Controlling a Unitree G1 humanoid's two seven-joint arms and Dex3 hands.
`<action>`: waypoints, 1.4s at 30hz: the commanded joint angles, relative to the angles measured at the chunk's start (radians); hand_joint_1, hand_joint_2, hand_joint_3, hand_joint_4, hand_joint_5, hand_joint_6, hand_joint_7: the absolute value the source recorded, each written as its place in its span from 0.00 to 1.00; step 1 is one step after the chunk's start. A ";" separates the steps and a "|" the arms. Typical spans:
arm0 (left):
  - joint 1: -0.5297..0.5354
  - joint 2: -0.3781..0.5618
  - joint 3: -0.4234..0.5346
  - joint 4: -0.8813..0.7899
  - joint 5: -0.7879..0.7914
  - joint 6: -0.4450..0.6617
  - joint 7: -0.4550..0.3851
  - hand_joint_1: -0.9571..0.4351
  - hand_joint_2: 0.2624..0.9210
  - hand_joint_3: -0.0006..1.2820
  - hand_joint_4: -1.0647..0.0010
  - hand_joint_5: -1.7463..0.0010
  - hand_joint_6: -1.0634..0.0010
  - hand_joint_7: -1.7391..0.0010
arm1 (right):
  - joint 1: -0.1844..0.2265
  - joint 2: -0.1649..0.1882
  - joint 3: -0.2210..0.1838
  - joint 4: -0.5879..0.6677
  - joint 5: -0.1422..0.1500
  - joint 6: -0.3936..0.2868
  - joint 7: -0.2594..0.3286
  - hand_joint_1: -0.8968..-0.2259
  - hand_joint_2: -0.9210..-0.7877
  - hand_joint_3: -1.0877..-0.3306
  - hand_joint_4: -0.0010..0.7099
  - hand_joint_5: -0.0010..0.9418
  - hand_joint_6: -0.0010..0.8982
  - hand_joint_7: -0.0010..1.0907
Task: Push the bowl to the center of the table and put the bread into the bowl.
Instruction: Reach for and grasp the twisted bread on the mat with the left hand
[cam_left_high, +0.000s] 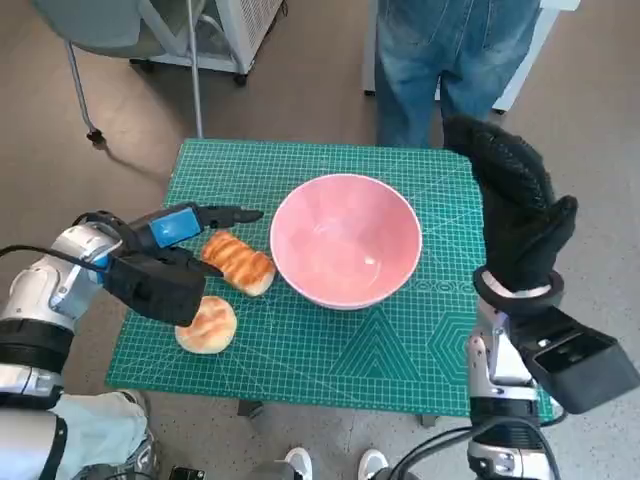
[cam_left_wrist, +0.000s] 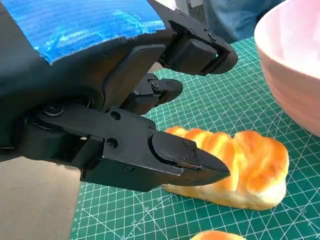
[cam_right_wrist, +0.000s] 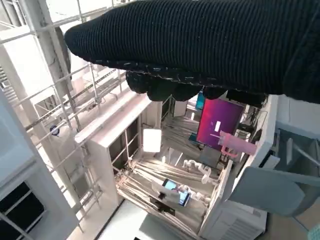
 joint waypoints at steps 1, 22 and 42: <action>-0.019 0.004 -0.010 0.015 0.006 0.007 0.008 0.68 0.87 0.00 0.76 1.00 0.59 0.99 | 0.018 0.007 -0.005 0.016 -0.002 0.003 -0.014 0.50 0.00 0.41 0.37 0.02 0.00 0.66; -0.071 -0.094 -0.143 0.209 0.116 0.082 0.094 0.67 0.88 0.00 0.73 0.99 0.55 0.99 | 0.014 0.014 0.002 0.022 -0.004 0.005 -0.023 0.49 0.00 0.40 0.37 0.02 0.00 0.66; -0.147 -0.191 -0.297 0.397 0.208 0.101 0.203 0.66 0.92 0.01 0.65 0.98 0.51 0.98 | 0.021 0.012 0.000 0.011 0.000 0.009 -0.025 0.49 0.00 0.41 0.37 0.02 0.00 0.65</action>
